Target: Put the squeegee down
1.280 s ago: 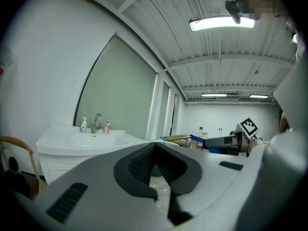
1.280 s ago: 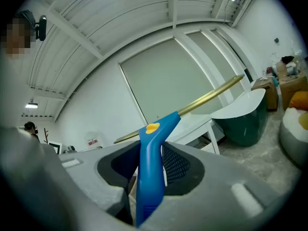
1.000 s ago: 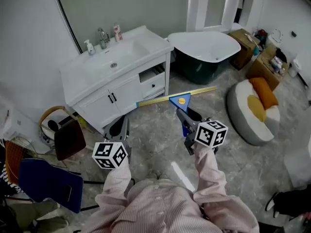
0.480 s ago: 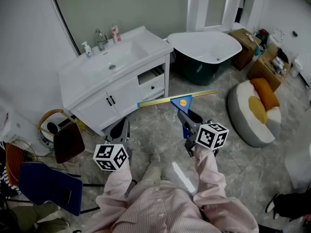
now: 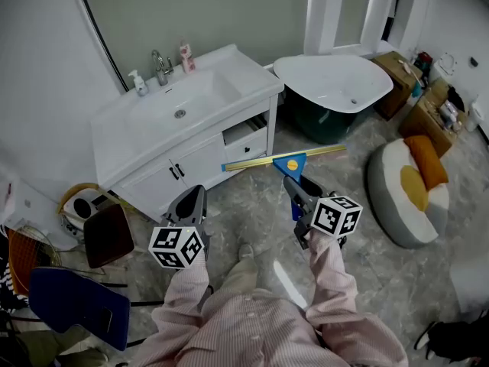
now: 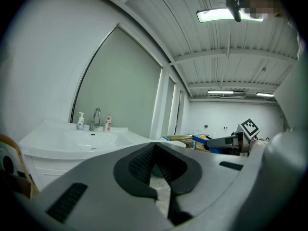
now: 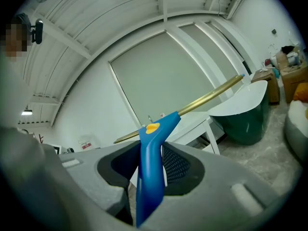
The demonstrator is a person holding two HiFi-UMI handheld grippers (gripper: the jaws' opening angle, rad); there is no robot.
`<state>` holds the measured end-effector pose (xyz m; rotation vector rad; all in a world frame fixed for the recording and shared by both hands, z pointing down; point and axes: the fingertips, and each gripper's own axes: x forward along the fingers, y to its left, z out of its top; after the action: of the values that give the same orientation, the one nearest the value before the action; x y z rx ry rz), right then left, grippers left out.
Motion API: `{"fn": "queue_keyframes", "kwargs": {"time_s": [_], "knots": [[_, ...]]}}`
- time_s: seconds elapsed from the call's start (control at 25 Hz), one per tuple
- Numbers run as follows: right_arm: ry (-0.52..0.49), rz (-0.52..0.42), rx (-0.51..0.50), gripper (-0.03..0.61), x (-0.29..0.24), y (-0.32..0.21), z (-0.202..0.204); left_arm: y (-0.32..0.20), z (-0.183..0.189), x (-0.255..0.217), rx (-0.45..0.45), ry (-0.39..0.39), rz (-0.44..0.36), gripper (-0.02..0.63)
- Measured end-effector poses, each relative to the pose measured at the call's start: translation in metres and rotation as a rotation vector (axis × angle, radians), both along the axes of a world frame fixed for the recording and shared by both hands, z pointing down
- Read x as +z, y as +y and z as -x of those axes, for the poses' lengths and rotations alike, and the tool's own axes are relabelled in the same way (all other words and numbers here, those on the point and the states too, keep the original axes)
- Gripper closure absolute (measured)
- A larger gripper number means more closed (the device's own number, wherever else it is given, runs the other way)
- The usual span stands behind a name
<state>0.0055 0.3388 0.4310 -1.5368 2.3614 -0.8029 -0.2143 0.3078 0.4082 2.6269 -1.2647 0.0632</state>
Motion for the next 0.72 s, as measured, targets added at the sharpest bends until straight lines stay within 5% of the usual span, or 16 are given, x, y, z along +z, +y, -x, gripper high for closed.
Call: {"fn": "queue_keyframes", "kwargs": {"time_s": [0.72], "knots": [[0.002,0.033,0.012,0.436,0.009,-0.212,-0.025,-0.22,-0.044,0.005,0.052,0.013,0.033,0.612]]}}
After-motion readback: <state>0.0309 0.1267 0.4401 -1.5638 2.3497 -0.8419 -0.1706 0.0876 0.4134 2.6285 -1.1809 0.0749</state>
